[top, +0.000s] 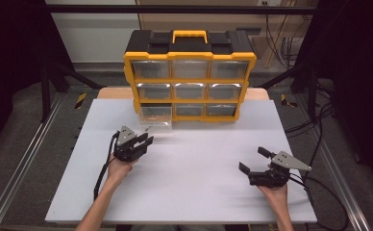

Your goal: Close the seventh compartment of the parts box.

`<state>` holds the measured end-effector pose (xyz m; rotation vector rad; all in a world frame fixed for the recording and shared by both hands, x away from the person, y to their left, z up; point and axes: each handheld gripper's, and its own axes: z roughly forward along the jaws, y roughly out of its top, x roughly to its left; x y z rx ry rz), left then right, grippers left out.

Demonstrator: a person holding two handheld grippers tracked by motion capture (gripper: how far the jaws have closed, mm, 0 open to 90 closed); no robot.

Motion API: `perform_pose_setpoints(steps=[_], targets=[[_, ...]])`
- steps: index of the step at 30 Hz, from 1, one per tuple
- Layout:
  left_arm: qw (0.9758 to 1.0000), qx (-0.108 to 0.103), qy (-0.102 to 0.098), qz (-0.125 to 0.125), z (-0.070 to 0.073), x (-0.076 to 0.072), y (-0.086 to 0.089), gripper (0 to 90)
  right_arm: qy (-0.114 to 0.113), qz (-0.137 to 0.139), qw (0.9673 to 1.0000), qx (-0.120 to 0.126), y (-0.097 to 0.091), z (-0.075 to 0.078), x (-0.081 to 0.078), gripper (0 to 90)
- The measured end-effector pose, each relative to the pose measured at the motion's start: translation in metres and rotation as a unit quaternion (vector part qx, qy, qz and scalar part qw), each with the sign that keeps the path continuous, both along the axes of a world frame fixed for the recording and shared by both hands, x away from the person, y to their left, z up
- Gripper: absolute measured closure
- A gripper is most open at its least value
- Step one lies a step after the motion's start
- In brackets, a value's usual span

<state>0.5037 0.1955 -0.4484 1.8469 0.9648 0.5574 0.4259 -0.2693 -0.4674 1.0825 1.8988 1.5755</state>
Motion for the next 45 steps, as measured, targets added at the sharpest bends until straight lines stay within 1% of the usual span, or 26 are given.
perform_pose_setpoints(steps=[7,9,13,19,29,34,36,45], targets=[[1.0000,0.000,0.000,0.002,0.000,0.003,-0.001,78.6,-0.004,0.001,1.0000,-0.005,0.000,-0.001,0.001,0.4],[1.0000,0.002,0.000,0.005,0.000,0.003,-0.001,81.0,-0.003,0.000,1.0000,-0.003,0.000,0.000,0.000,0.4],[1.0000,-0.001,-0.001,0.010,0.001,0.004,0.001,85.7,-0.004,0.000,1.0000,-0.002,0.000,0.000,0.000,0.4],[0.9999,0.001,-0.002,0.014,-0.001,0.008,0.001,89.1,-0.004,0.000,1.0000,-0.004,0.000,-0.001,0.001,0.4],[0.9999,0.006,0.000,0.016,-0.002,0.013,0.000,89.5,-0.004,0.000,1.0000,-0.004,0.000,-0.001,0.001,0.4],[0.9998,0.009,0.001,0.020,-0.003,0.016,0.003,89.5,-0.002,-0.001,1.0000,-0.003,0.000,-0.001,0.001,0.5],[0.9997,0.006,0.001,0.022,-0.004,0.018,0.004,89.5,-0.002,0.000,1.0000,-0.003,0.000,-0.001,0.001,0.5],[0.9996,0.019,0.003,0.021,-0.008,0.025,-0.001,89.5,-0.003,-0.002,1.0000,-0.005,0.000,-0.001,0.001,0.4]])
